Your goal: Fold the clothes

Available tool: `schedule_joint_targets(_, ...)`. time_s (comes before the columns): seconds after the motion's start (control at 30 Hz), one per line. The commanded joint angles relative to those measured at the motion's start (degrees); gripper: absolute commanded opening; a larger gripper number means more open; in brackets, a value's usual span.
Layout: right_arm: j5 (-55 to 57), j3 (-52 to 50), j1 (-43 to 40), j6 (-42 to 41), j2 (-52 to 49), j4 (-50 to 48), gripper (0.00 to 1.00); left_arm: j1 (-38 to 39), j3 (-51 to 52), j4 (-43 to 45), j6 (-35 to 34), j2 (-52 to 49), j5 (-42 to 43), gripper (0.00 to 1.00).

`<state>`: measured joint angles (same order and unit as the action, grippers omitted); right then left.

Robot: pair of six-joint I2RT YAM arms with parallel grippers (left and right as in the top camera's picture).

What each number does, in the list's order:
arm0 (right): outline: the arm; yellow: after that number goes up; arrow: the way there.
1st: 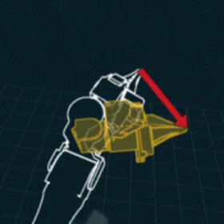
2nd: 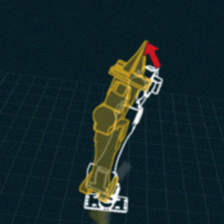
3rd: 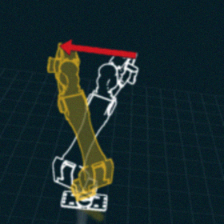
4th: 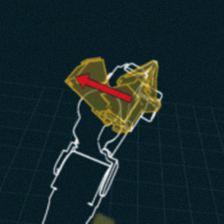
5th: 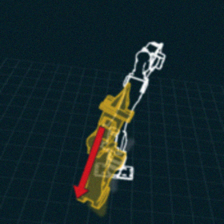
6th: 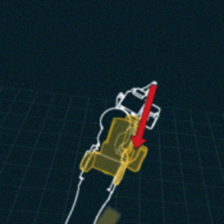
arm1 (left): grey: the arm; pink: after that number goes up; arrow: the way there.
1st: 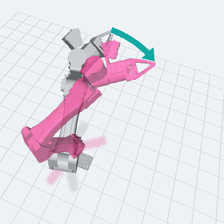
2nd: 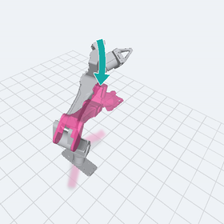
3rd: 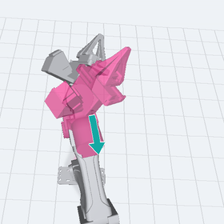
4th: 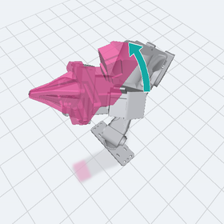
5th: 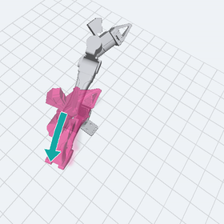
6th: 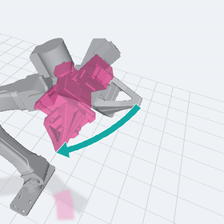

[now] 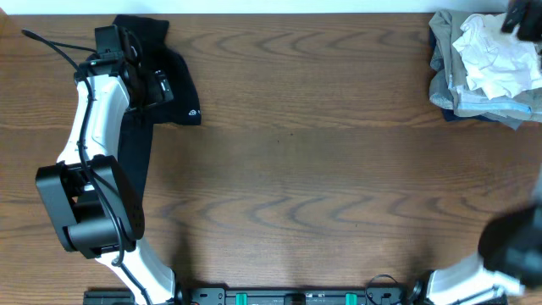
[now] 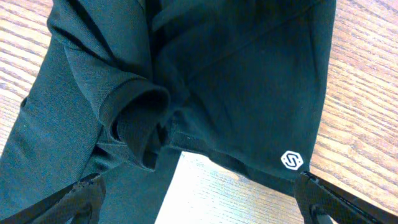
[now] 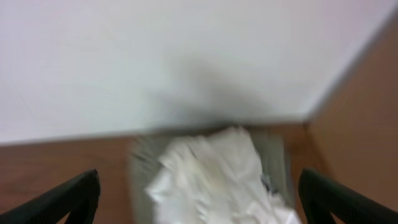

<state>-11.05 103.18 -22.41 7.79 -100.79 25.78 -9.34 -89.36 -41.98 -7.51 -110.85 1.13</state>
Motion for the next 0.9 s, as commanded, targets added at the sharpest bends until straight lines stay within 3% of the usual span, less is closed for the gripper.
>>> schedule_joint_targets(0.0,-12.7,0.6,2.5,-0.1,9.4,3.3,0.99,-0.2,0.5,-0.1,-0.3,-0.8,-0.1,0.98)
schedule_joint_targets(0.33,-16.8,0.6,4.5,0.0,24.5,4.3,0.99,-0.2,0.5,-0.1,-0.3,-0.8,-0.1,0.98)
schedule_joint_targets(0.57,-15.9,0.6,4.4,0.0,28.2,4.8,0.99,-0.2,0.5,-0.1,-0.3,-0.8,-0.1,0.98)
schedule_joint_targets(0.73,-13.5,0.3,4.5,0.0,29.1,10.7,0.99,-0.2,0.5,-0.1,-0.3,-0.8,-0.1,0.98)
schedule_joint_targets(0.87,-10.2,-7.6,6.4,0.0,33.6,13.1,0.99,-0.2,0.5,-0.1,-0.3,-0.8,-0.1,0.98)
